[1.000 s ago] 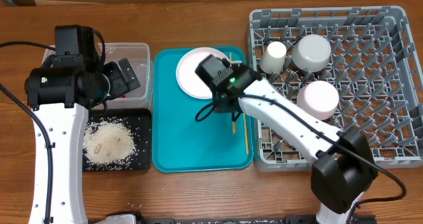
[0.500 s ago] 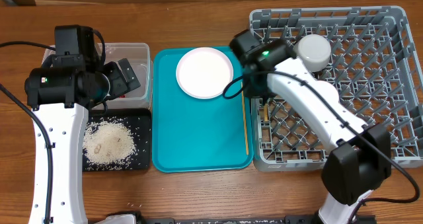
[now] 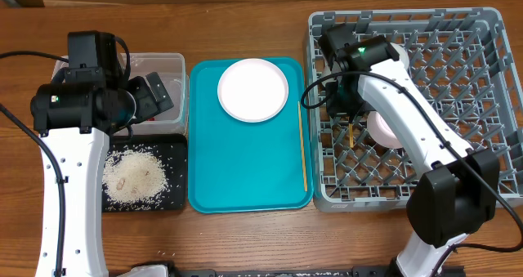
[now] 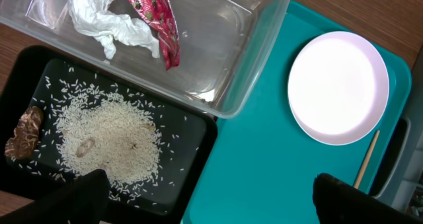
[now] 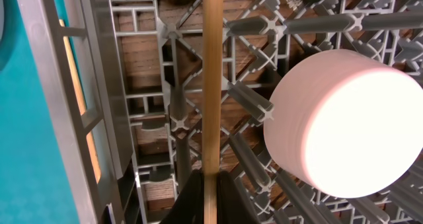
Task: Sort waste into correct bins and load items into the dishwasher
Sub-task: 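Insert the chopstick upright into the rack slots and release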
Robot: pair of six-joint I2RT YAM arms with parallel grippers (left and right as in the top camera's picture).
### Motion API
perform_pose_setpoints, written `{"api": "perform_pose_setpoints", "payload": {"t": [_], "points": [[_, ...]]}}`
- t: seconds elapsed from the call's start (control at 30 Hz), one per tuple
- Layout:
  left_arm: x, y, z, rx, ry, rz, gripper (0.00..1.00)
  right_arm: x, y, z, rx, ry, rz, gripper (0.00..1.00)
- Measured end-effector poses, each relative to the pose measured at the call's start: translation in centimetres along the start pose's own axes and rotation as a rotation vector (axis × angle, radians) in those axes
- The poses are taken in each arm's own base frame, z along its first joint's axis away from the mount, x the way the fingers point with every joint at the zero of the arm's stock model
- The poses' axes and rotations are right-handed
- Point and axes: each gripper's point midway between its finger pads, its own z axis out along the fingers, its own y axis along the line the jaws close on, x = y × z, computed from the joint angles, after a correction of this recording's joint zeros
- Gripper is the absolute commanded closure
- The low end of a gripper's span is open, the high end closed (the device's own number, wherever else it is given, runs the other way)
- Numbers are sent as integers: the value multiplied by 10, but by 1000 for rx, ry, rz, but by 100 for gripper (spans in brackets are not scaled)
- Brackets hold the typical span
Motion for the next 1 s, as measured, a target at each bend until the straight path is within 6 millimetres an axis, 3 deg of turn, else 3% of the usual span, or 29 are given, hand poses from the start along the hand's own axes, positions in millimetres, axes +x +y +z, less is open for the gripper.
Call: {"api": "perform_pose_setpoints", "payload": {"t": [0.33,1.0], "points": [[0,0,0,0,0,0,0,-3,-13,3,-7,11,20,96],[0,0,0,0,0,0,0,1,3,2,-103,37,-1,96]]}}
